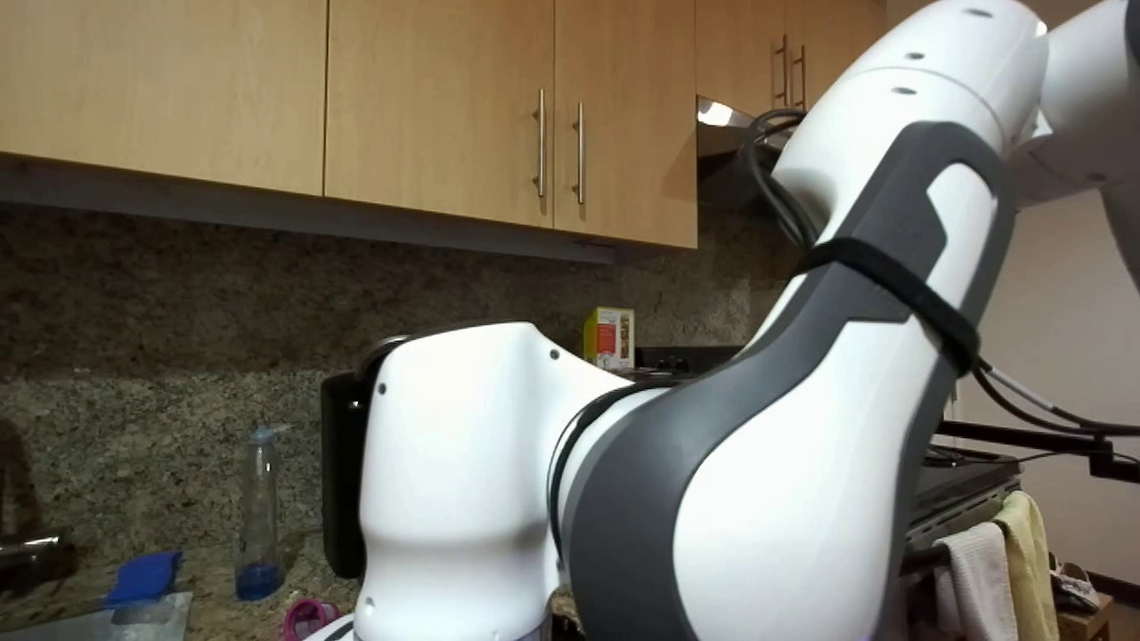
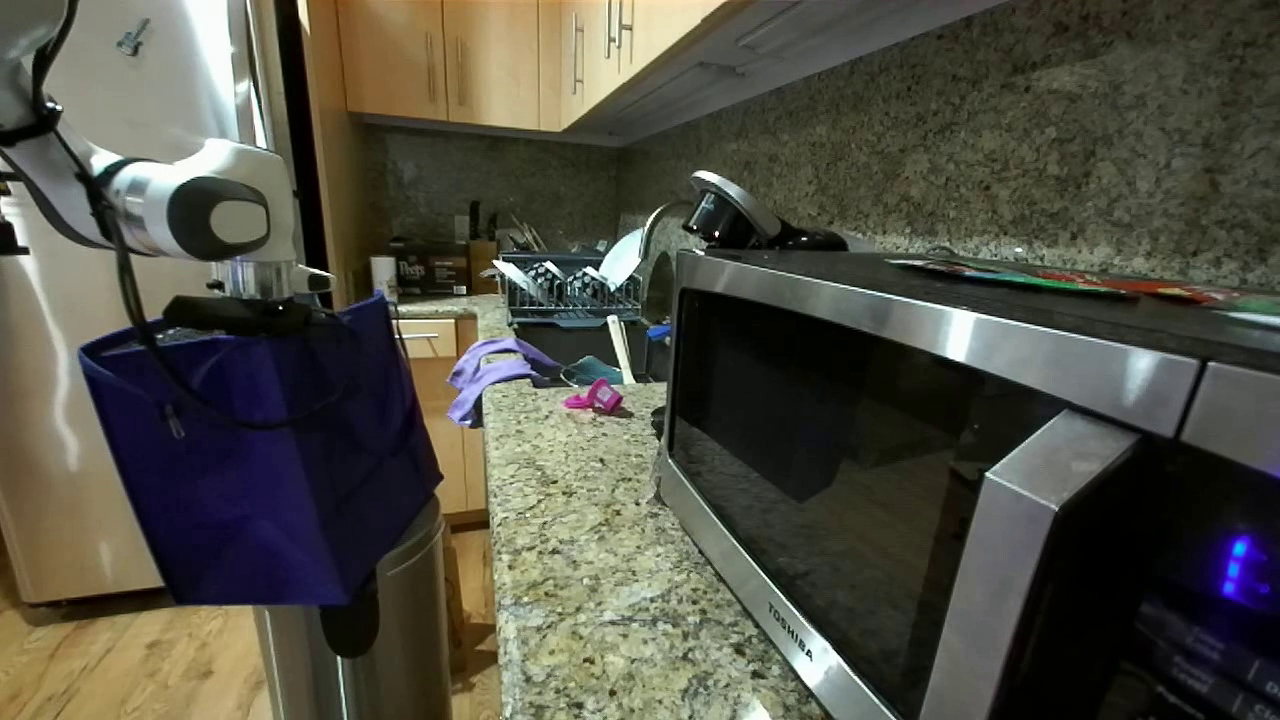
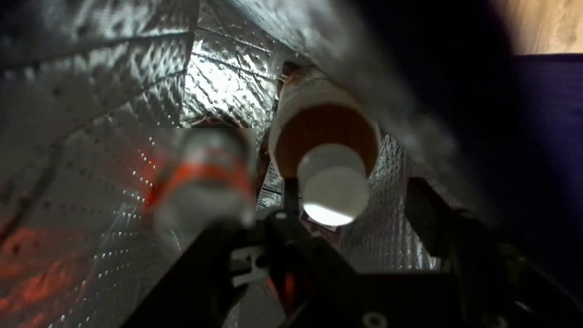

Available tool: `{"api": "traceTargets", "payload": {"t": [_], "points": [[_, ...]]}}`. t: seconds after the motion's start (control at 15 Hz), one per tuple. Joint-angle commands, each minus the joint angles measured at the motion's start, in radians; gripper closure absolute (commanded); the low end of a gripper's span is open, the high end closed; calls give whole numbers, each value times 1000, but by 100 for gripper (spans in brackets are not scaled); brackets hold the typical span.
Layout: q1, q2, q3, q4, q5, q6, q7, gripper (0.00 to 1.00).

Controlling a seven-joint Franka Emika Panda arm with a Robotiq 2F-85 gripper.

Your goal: Put the white and brown bottle in the blue bag

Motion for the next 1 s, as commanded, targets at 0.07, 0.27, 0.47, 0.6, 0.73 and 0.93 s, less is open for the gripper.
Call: {"api": "traceTargets", "payload": {"t": [0.07,0.27,0.47,0.6,0.73,0.93], "points": [[-22,-44,18,-11,31,6,-28,2],[-12,-74,12,10,19,-7,-5,0],[-1,-111,12,39,13,-22,11,0],[7,-138,10,61,4,-33,23,0],[20,-174,-1,86,-29,-65,65,0],[33,-233,-22,130,-91,-147,188,0]]}}
